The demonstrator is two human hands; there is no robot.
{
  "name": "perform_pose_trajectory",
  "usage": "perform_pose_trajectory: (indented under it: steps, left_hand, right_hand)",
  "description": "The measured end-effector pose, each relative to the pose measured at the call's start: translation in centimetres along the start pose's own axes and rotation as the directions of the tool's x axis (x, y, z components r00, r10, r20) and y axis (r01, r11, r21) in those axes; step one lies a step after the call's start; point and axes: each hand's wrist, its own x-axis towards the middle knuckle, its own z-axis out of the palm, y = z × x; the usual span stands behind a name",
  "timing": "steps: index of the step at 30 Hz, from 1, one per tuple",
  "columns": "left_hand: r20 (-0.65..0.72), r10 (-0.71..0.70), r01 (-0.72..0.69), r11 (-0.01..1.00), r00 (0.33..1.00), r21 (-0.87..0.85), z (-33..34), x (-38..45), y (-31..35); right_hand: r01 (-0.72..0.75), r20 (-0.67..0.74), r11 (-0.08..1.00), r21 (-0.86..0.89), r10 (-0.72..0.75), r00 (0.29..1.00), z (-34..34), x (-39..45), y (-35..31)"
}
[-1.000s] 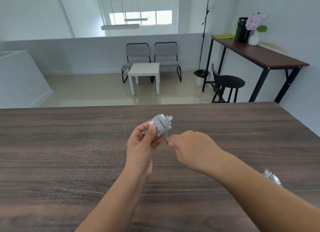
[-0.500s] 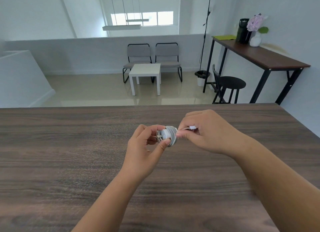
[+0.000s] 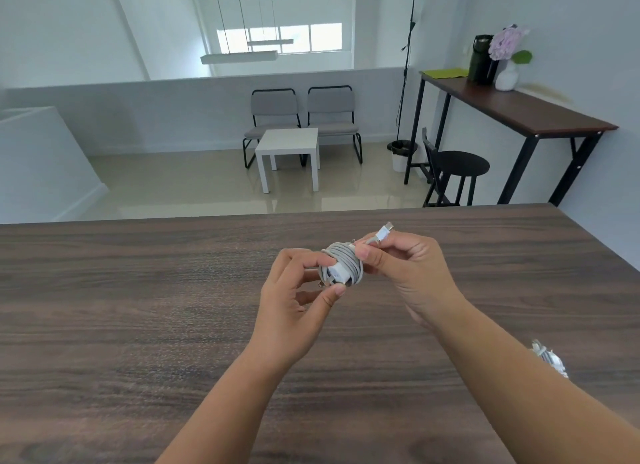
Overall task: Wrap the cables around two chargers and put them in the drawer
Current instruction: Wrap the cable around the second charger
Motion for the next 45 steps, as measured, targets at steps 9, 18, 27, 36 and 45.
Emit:
perform_pose_trajectory:
  steps: [9,18,27,36,45]
  left_hand:
    - [-0.095,-0.206,0.157,0.913,0.974,-0.376,0.7,0.9,0.6]
    - [0.144,-0.279,0.311,0.899,0.950,-0.309,0.1,1.2,1.3]
    - [0.066,-0.212,0.222,0.950,0.975,-0.221,0.7,0.7,0.9]
    - [-0.002,-0.224,0.216,0.940,0.975,-0.264,0.6,1.1,1.4]
    - [0.009,-0.215,0.207,0.929,0.977,-0.308,0.1,1.3,2.3]
  right_hand:
    - [0.091,-0.037,0.996,-0.008,-0.091,0.995,0.3,0.0,0.3]
    - [0.081,0.038,0.997,0.008,-0.081,0.996,-0.1,-0.2,-0.1]
    - [0.176,0.077,0.972,-0.154,-0.165,0.983,-0.5,-0.4,0.1]
    - [0.405,0.112,0.840,-0.362,-0.392,0.913,-0.1,-1.5,-0.2]
    - [0.105,-0.014,0.994,-0.037,-0.105,0.994,-0.3,-1.4,-0.3]
